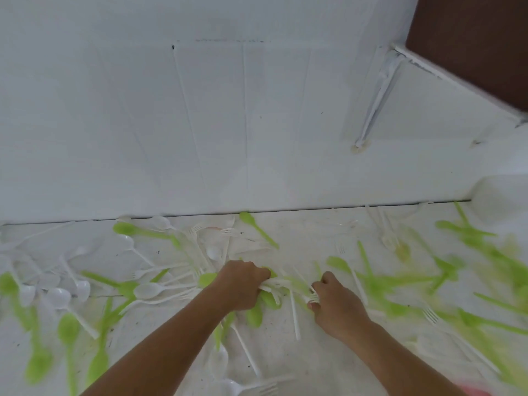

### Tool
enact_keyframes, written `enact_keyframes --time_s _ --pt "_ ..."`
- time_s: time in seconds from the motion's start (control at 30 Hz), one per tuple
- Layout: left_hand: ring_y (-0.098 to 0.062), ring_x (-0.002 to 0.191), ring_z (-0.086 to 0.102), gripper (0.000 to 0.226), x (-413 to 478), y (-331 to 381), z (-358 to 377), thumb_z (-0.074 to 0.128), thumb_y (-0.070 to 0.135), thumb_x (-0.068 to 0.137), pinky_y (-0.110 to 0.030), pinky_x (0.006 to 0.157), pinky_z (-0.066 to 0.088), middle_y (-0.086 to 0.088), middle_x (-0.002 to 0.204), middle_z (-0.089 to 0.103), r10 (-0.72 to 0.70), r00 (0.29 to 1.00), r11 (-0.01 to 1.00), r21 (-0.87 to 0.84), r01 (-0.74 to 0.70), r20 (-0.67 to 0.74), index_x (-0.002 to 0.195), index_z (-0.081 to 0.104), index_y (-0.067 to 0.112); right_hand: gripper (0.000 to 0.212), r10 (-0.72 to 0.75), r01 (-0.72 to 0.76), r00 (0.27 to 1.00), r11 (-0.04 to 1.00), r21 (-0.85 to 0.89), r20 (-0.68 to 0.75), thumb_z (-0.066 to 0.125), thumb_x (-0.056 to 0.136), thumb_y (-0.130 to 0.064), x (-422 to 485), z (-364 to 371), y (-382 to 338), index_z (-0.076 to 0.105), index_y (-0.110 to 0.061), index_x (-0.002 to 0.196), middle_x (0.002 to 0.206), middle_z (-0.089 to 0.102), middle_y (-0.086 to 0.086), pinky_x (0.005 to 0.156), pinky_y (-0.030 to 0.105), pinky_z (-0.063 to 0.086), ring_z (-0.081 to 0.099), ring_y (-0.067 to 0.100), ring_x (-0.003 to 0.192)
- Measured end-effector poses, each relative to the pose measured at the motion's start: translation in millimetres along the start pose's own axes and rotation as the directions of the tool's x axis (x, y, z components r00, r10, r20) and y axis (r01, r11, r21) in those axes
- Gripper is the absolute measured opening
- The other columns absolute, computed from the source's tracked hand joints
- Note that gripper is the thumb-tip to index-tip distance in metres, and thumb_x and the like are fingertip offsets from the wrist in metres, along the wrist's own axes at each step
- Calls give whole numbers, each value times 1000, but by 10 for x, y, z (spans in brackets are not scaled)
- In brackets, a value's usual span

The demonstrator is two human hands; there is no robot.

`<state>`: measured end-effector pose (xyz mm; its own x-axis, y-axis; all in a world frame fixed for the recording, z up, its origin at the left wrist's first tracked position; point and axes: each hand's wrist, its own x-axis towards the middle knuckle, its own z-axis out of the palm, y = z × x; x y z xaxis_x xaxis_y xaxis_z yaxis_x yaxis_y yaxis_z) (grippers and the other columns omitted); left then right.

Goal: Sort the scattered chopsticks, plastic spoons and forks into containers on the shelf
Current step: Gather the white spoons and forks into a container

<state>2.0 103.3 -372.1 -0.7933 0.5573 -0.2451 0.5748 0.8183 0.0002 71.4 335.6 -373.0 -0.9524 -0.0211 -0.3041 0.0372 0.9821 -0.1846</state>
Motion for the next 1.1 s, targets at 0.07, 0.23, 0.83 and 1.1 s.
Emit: enact_keyframes --time_s 0.07,0.23,0.83,1.1 --pt "-34 95 68 30 1 5 -23 50 33 96 -36 71 41 -7 104 67 -3 1000 1000 13 3 -11 124 54 26 22 52 -52 999 998 45 0 56 100 -37 10 -70 37 59 -21 115 120 51 0 80 35 47 63 26 105" --pt "-30 102 67 30 -30 -24 -66 49 38 99 -35 75 44 -3 109 67 -59 993 995 -84 50 -105 124 59 25 10 251 -272 960 735 621 124 66 91 -13 59 -332 225 65 -8 82 72 71 6 43 24 39 52 13 40" --pt "-9 91 56 24 -1615 560 -1018 52 36 106 -28 77 48 12 80 60 -79 967 719 -686 -112 -241 82 53 31 27 -19 -160 971 688 707 239 81 86 -24 -290 -1030 429 63 -5 87 66 63 6 53 32 35 43 22 53" --pt "-29 101 63 29 -1708 1579 -460 45 47 105 -40 77 45 -2 110 65 172 982 959 -241 -148 82 121 48 23 20 51 -39 999 491 870 16 80 87 -26 -924 -1179 254 66 -13 80 71 52 7 59 38 34 39 24 62"
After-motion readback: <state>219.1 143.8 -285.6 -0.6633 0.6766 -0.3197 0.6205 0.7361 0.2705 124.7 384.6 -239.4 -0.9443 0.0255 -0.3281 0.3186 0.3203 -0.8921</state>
